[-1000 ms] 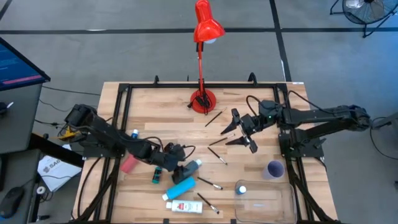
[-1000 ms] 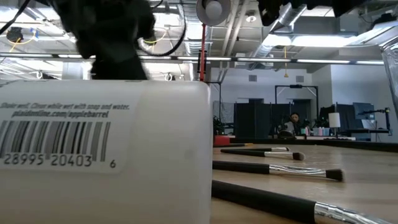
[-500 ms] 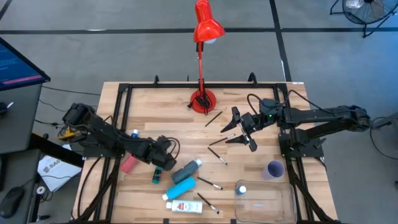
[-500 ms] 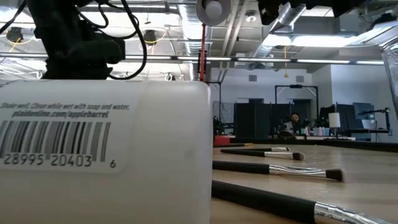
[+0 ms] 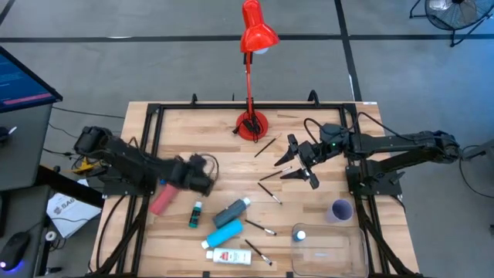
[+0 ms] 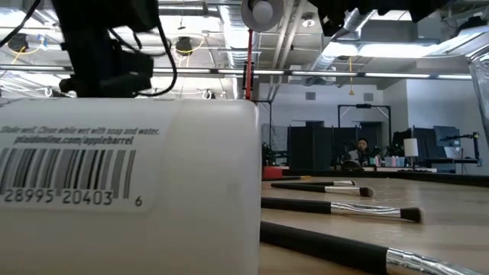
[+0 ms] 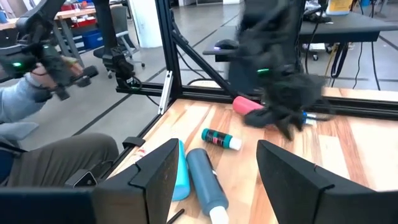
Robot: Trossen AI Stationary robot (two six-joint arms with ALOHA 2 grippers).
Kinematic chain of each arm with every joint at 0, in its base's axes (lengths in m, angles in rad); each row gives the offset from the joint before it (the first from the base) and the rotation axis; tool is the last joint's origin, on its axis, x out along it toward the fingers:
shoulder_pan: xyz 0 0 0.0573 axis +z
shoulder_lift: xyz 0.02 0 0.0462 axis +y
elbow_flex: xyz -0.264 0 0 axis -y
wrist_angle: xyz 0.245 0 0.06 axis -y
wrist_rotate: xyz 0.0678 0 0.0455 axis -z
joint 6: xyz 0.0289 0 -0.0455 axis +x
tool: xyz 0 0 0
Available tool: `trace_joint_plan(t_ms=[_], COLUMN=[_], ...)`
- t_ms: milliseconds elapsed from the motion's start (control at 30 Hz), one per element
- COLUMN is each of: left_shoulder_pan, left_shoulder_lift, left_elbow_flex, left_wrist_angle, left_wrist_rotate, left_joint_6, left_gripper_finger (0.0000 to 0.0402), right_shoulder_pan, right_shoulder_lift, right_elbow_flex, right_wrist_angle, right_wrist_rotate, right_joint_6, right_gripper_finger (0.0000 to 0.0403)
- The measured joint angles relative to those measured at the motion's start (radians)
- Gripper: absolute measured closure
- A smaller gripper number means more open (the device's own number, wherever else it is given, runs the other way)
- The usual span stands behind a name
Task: Pick & Place Paint Supplies
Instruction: Put the dark blue paint bottle into the transparent bin
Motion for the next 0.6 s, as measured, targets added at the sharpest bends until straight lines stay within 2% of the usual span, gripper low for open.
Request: trace_joint_plan(t_ms=[167,267,400,600], left_shoulder_pan=[0.182,0.247,0.330,0.427], left_shoulder_lift=[-0.100,-0.178,-0.270,-0.300], left_elbow_flex=[0.000,0.000,0.000,-0.057], left_wrist_angle=[-0.213,-0.278,-0.271,-0.264], left_wrist_rotate=[0.214,0.226,0.227,0.267], left_joint_6=[0.046,0.037,0.021,0.030], left_gripper_finger=[0.0300,0.0308,0.0318,0.0312], right_shoulder_pan=[0.000,0.000,0.001,0.003], right_shoulder_lift=[0.000,0.000,0.000,0.000], right_elbow_flex=[0.000,0.000,0.000,0.000], right_wrist_angle=[0.001,0.005,0.005,0.008], right_wrist_rotate=[0.000,0.000,0.000,0.000], right_joint_6=[0.003,0.003,0.003,0.003], right_gripper_finger=[0.0194,0.0194,0.0194,0.0194])
